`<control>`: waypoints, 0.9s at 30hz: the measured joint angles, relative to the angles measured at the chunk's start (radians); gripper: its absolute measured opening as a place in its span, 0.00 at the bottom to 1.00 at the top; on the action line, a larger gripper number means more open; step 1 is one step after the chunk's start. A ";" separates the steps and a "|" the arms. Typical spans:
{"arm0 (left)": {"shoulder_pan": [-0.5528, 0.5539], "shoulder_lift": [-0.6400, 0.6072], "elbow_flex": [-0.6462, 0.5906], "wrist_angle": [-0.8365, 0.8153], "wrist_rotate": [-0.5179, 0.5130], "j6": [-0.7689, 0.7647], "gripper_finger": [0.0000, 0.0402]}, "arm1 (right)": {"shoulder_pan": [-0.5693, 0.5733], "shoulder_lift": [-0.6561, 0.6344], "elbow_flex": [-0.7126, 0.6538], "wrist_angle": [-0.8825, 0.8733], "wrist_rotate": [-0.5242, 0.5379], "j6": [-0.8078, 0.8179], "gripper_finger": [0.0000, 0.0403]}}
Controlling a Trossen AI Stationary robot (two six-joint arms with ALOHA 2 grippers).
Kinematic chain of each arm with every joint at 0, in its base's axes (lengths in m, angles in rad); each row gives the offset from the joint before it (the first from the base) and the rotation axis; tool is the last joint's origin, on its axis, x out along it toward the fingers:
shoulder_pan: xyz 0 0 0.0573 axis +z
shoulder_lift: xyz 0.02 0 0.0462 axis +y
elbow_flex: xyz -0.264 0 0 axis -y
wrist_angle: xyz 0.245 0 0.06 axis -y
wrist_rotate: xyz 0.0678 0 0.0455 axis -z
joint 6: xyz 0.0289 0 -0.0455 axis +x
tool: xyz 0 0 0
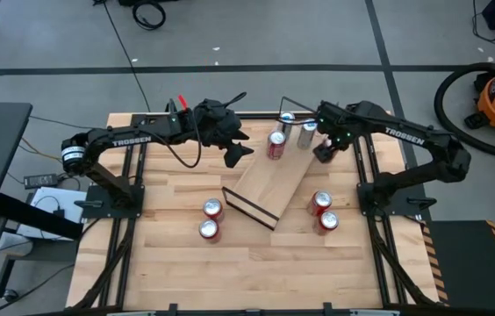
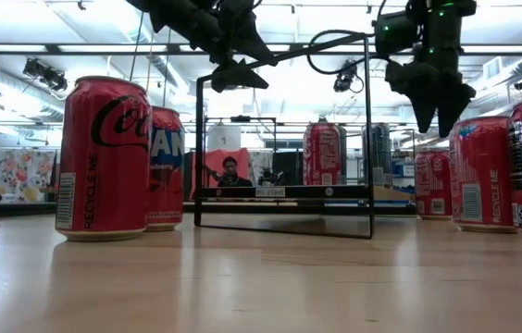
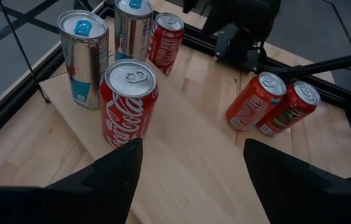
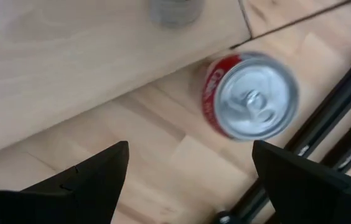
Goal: Place canned beverage on shelf
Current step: Put the red-white soda can on the shelf aligned with the other red-white soda can
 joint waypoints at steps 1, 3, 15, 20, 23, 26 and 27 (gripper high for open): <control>0.000 0.000 0.000 0.000 0.000 0.000 0.72 | -0.012 0.000 0.000 0.001 0.000 -0.033 0.87; 0.000 0.000 0.000 0.000 0.000 0.000 0.72 | -0.033 0.000 0.000 0.003 0.000 -0.110 0.88; 0.000 0.000 0.000 0.000 0.000 0.000 0.72 | -0.148 0.085 0.000 0.060 -0.021 -0.316 0.88; 0.000 0.000 0.000 0.000 -0.001 0.000 0.72 | -0.179 0.137 0.002 0.047 0.016 -0.334 0.88; 0.000 0.000 0.000 0.000 -0.001 -0.002 0.72 | -0.181 0.151 0.001 0.030 0.042 -0.351 0.88; 0.000 0.000 0.000 0.000 -0.001 -0.002 0.72 | -0.178 0.150 0.005 0.021 0.011 -0.352 0.88; 0.000 0.000 0.000 0.000 -0.002 -0.002 0.72 | -0.172 0.148 0.005 0.022 0.001 -0.349 0.88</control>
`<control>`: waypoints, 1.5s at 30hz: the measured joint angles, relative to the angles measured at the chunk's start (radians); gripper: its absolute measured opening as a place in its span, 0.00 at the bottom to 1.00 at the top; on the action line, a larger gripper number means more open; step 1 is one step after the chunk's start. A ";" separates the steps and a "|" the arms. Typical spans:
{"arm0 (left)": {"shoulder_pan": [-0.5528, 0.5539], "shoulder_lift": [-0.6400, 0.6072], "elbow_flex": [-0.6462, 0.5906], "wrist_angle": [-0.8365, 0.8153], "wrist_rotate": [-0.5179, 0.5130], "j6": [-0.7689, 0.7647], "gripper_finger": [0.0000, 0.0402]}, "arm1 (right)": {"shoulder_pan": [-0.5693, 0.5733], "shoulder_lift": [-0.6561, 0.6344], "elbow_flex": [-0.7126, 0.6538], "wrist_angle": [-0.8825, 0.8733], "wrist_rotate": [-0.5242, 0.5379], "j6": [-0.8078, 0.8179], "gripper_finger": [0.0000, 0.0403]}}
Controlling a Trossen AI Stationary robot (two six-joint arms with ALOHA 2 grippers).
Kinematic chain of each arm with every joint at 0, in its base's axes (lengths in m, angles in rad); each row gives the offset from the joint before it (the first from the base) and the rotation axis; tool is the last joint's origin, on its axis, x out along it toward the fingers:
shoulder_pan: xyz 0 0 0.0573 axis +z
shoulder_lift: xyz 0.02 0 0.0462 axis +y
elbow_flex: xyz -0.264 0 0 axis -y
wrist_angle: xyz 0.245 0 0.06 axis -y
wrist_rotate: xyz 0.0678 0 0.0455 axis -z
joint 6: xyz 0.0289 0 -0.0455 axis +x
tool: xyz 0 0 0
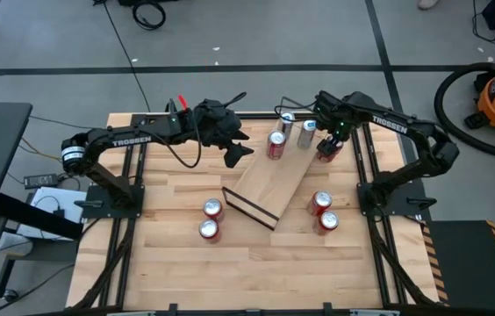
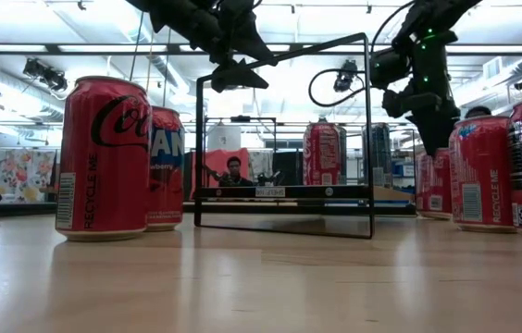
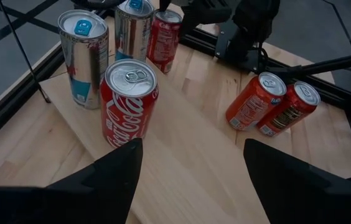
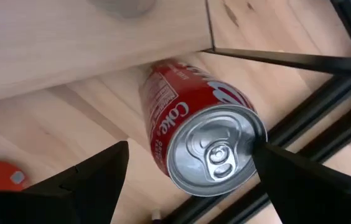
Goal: Place canned beverage on shelf
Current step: Put the red-white soda can on the shelf aligned with the other red-white soda can
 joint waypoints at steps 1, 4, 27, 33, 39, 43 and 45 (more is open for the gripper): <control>0.000 0.000 0.000 0.000 0.000 0.001 0.72 | 0.009 -0.001 0.000 0.000 -0.007 0.009 0.88; 0.000 0.000 0.000 0.000 -0.019 0.014 0.72 | 0.054 0.000 0.000 0.003 -0.012 0.034 0.88; 0.005 0.000 0.000 0.008 -0.030 0.009 0.72 | 0.013 -0.006 0.056 0.010 -0.057 -0.026 0.87; 0.005 0.000 0.000 0.008 -0.029 0.009 0.72 | 0.013 -0.006 -0.026 0.043 -0.070 -0.018 0.87; 0.005 0.000 0.000 0.008 -0.030 0.010 0.72 | 0.014 -0.006 -0.086 0.060 -0.074 -0.007 0.87; 0.005 0.000 0.000 0.008 -0.030 0.010 0.72 | 0.014 -0.006 -0.132 0.103 -0.098 -0.009 0.86; 0.005 0.000 0.000 0.008 -0.030 0.010 0.72 | 0.014 -0.006 -0.158 0.130 -0.104 -0.018 0.85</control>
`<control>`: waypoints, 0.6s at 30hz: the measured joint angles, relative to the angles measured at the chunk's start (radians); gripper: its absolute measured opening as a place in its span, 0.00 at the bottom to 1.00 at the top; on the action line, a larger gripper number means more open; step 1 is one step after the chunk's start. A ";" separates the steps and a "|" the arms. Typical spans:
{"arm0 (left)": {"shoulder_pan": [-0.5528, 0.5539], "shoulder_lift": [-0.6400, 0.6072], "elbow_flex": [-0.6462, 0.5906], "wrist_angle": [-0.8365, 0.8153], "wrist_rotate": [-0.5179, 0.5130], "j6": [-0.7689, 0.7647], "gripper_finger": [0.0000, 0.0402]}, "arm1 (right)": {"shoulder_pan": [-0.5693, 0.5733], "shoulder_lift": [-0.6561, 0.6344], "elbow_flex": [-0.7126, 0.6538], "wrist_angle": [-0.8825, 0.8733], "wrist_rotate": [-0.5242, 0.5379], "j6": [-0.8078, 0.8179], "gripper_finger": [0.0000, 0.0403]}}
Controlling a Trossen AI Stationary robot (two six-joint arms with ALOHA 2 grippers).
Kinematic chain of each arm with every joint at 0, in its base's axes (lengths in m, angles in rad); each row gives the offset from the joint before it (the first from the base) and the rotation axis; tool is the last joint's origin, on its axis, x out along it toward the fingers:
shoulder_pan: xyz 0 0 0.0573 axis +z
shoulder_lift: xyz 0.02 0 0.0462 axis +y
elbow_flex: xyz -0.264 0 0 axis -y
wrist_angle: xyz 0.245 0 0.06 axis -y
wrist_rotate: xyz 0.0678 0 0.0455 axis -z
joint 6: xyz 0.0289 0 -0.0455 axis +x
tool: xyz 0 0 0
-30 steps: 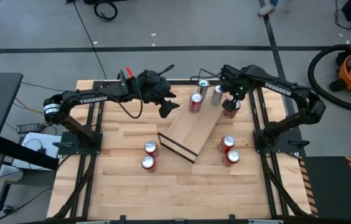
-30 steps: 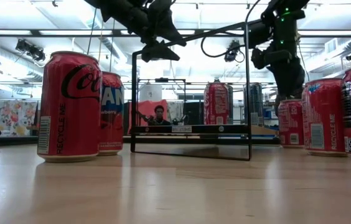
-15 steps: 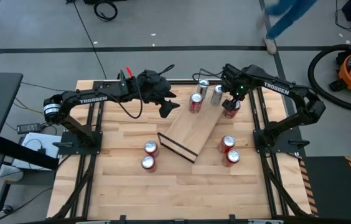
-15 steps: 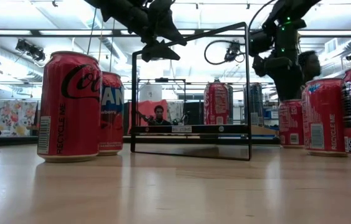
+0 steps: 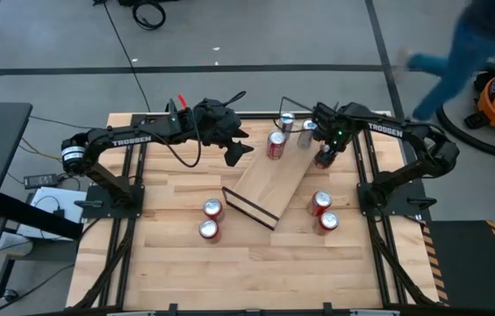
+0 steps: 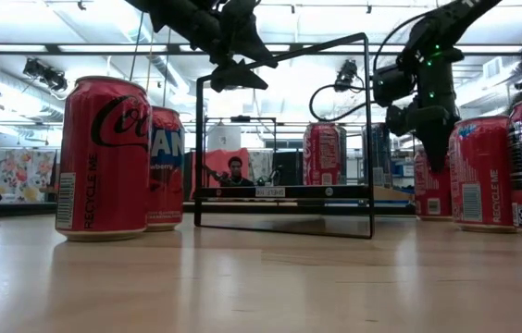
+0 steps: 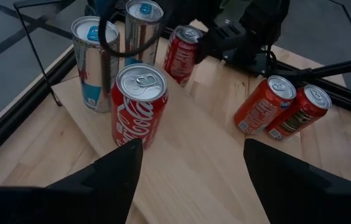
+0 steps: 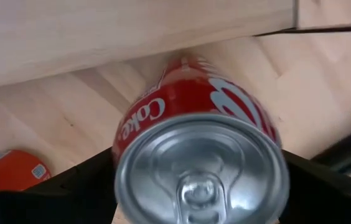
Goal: Place canned beverage on shelf
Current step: Put the red-white soda can on the shelf aligned with the other red-white soda can
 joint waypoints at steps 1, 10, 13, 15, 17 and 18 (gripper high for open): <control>0.000 0.000 0.000 0.000 0.000 0.000 0.72 | 0.001 0.000 -0.008 0.006 0.000 -0.001 0.85; 0.000 0.000 0.000 0.000 0.000 0.000 0.72 | 0.013 -0.009 0.033 -0.045 0.010 -0.049 0.76; 0.000 0.000 0.000 0.000 -0.003 0.000 0.72 | 0.032 -0.010 0.082 -0.128 0.017 -0.070 0.77; 0.000 0.000 0.000 0.000 -0.003 0.001 0.72 | 0.053 -0.010 0.128 -0.176 0.012 -0.108 0.78; 0.000 0.000 0.000 0.000 -0.003 0.011 0.72 | 0.084 -0.010 0.174 -0.214 -0.007 -0.149 0.78; 0.000 0.000 0.000 0.000 -0.003 0.012 0.72 | 0.101 -0.010 0.195 -0.231 -0.015 -0.166 0.78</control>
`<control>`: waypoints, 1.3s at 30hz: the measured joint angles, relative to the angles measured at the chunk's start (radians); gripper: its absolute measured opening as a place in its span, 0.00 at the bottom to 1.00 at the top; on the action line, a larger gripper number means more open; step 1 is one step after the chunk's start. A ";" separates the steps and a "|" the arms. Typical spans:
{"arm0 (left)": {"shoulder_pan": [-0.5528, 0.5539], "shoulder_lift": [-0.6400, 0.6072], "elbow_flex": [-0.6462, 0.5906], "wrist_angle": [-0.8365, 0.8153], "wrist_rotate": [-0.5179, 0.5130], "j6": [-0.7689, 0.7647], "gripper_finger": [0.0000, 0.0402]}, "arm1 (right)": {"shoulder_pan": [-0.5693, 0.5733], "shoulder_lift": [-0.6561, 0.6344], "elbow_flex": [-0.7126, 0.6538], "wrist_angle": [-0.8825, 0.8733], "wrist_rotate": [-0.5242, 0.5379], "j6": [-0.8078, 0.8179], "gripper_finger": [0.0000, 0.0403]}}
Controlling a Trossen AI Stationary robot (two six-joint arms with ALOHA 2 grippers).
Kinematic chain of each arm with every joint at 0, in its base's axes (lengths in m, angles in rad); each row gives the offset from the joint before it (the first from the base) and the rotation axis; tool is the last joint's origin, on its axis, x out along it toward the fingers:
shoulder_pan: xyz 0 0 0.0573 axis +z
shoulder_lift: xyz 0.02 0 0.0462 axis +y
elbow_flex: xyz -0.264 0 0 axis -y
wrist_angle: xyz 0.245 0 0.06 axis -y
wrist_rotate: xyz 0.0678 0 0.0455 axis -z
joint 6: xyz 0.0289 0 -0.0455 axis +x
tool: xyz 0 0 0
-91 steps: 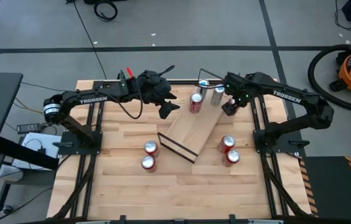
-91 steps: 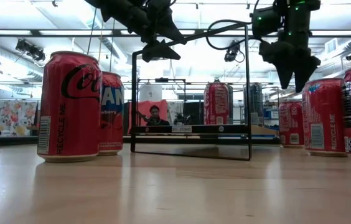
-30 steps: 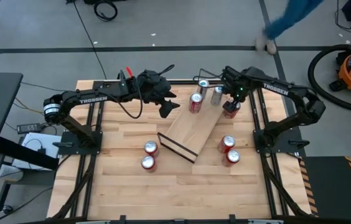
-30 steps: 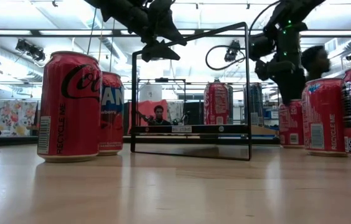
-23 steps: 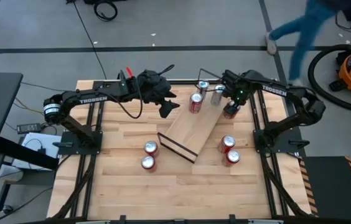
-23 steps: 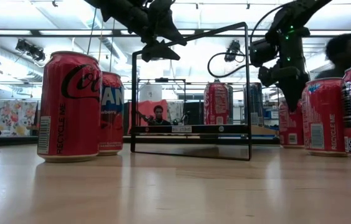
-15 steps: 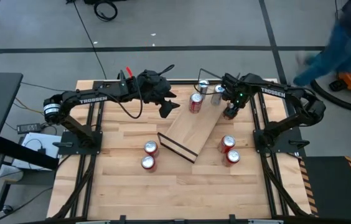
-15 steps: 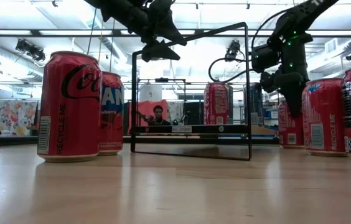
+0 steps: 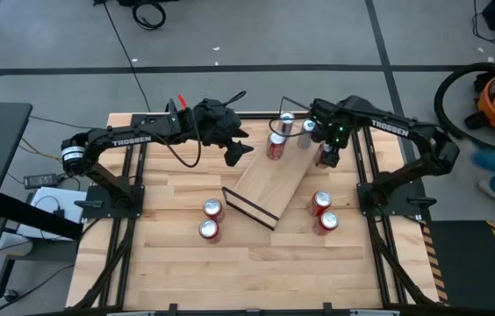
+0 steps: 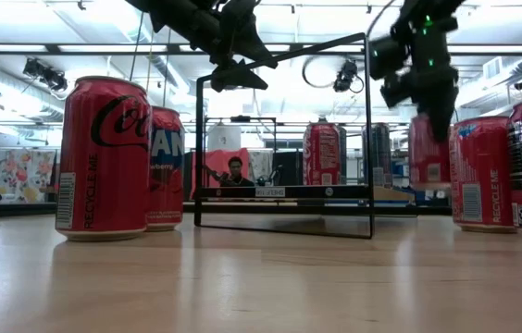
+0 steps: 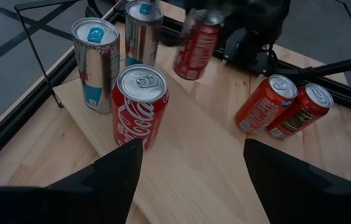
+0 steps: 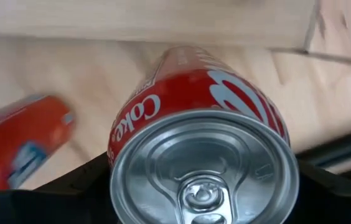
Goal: Place canned beverage on shelf
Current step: Put the red-white soda can on the shelf aligned with the other red-white soda can
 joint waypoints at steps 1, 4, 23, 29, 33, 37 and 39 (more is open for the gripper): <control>0.000 0.000 0.000 0.000 0.000 0.000 0.72 | 0.018 0.000 0.020 -0.013 -0.009 -0.016 0.78; 0.006 0.000 0.000 0.000 0.000 0.012 0.72 | 0.083 0.000 0.073 -0.011 -0.021 -0.022 0.78; 0.006 0.000 0.000 0.035 0.000 0.017 0.72 | 0.359 0.179 0.198 -0.016 0.032 0.208 0.78; 0.006 0.000 0.000 0.033 0.002 0.018 0.72 | 0.362 0.274 0.322 -0.025 0.062 0.197 0.78; 0.005 -0.001 0.000 0.034 0.003 0.022 0.72 | 0.354 0.320 0.342 -0.026 0.071 0.099 0.78; 0.005 -0.001 0.000 0.033 0.002 0.022 0.72 | 0.349 0.340 0.343 -0.026 0.091 -0.053 0.78; 0.005 -0.001 0.000 0.032 0.002 0.022 0.72 | 0.351 0.339 0.342 -0.015 0.128 -0.124 0.78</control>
